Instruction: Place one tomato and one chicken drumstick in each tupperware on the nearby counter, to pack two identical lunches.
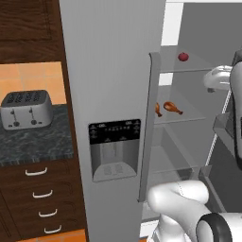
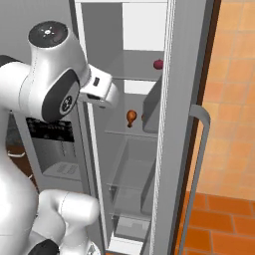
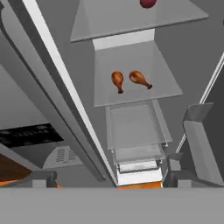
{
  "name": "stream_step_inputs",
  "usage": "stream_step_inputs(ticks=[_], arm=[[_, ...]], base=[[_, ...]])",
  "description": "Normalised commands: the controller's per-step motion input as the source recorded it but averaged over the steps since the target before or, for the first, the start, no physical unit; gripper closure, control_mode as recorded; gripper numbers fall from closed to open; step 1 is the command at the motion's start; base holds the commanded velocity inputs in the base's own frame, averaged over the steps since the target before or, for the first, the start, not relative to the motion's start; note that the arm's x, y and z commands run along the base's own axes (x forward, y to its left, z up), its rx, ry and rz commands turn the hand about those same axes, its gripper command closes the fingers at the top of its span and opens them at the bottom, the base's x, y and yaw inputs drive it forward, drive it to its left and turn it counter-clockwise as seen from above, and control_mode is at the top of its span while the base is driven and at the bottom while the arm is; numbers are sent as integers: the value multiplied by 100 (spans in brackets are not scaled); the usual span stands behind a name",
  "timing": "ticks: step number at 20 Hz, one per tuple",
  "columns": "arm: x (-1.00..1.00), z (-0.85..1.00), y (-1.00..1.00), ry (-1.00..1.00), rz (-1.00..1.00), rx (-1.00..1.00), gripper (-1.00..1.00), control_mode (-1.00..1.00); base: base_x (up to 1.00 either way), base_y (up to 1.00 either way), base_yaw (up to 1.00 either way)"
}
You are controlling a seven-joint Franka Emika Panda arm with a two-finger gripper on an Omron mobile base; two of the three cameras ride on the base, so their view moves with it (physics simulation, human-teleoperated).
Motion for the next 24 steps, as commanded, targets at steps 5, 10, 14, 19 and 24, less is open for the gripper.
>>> stream_step_inputs(ticks=[5, 10, 14, 19, 24], arm=[[91, 24, -6, -16, 18, -25, -100, -100], [69, 11, 3, -2, -22, -10, -100, -100], [51, 0, -7, 0, -20, 0, -100, -100], [51, -11, -24, 0, -1, -2, -100, -100], [68, 0, -30, 1, 2, 2, -100, -100]], base=[[0, 0, 0], [0, 0, 0], [0, 0, 0], [0, 0, 0], [0, 0, 0]])
